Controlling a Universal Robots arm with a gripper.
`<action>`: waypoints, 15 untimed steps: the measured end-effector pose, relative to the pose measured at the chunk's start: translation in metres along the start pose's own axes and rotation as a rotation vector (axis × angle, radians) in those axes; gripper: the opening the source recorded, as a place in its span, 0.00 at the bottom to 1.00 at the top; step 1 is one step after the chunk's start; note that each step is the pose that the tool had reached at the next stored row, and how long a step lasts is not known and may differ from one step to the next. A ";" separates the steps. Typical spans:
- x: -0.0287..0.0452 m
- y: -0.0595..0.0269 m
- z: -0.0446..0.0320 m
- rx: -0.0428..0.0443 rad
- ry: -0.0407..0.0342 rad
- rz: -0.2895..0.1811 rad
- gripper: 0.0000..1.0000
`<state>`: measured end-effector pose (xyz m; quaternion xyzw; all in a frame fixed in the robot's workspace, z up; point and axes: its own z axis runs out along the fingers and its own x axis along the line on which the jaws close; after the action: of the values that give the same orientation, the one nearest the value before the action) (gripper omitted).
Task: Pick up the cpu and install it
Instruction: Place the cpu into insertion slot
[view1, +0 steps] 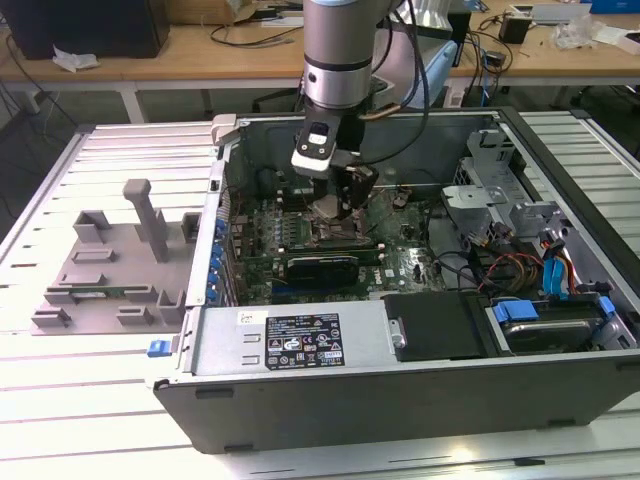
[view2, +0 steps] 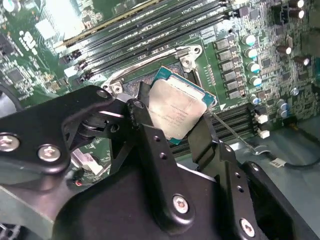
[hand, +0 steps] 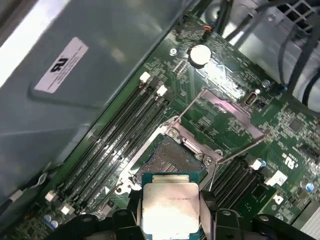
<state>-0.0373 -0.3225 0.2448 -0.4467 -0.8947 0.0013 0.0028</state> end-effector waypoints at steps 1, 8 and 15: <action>0.0000 0.0000 0.0001 -0.0001 0.0002 0.036 0.54; 0.0000 0.0000 0.0020 -0.0009 0.0012 0.252 0.54; 0.0000 0.0000 0.0051 -0.0020 0.0025 0.516 0.54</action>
<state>-0.0373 -0.3225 0.2396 -0.6601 -0.7512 0.0006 0.0031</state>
